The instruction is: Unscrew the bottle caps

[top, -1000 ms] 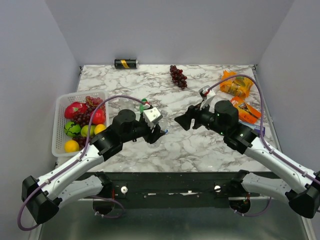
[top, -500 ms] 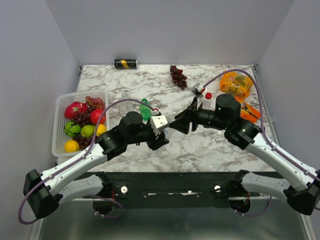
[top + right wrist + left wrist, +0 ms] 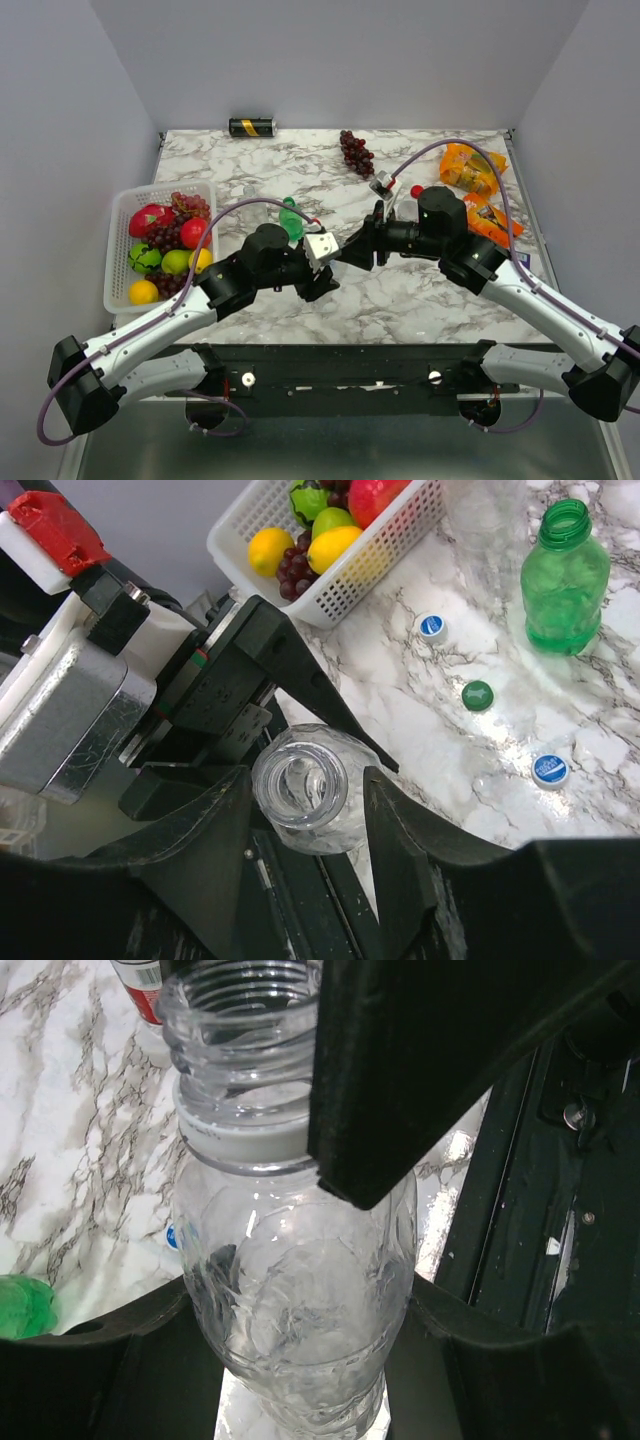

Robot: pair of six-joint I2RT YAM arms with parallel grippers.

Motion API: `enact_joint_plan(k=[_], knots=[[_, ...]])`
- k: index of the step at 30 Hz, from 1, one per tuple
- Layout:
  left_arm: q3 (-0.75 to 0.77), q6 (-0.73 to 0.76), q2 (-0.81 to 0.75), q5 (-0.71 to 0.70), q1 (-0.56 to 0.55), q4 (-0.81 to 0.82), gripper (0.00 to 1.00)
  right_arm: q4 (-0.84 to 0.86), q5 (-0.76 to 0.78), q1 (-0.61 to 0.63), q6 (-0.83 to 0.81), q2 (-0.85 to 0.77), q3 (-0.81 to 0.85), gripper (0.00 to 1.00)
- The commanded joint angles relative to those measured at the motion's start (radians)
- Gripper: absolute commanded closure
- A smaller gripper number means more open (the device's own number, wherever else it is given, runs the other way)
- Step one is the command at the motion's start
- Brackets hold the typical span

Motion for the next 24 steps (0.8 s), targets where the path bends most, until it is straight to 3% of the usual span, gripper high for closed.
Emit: enact_joint_plan(k=[1,2,8,9,10,13,15,24], knots=[[0.033,0.012,0.005,0.001,-0.010,-0.006,0.69,-0.003,-0.024,0.016,-0.015,0.023,0.019,0.46],[0.035,0.012,0.008,0.001,-0.010,-0.007,0.69,0.001,-0.023,0.016,-0.016,0.027,0.016,0.48],[0.033,0.012,0.015,-0.019,-0.010,-0.006,0.67,0.006,0.006,0.021,-0.030,0.037,0.013,0.79],[0.033,0.010,0.014,-0.022,-0.010,-0.006,0.63,0.006,0.022,0.021,-0.033,0.031,0.008,0.92],[0.032,0.012,0.012,-0.025,-0.010,-0.004,0.48,0.004,0.038,0.021,-0.035,0.028,0.004,0.97],[0.022,0.001,0.002,-0.023,-0.009,0.008,0.12,-0.012,0.153,0.021,-0.046,0.012,-0.010,0.99],[0.021,-0.002,-0.001,-0.023,-0.007,0.016,0.02,-0.028,0.268,0.021,-0.064,0.009,-0.012,0.99],[0.036,-0.022,0.005,-0.048,0.023,0.004,0.01,-0.026,0.548,0.015,-0.105,0.017,0.033,0.99]])
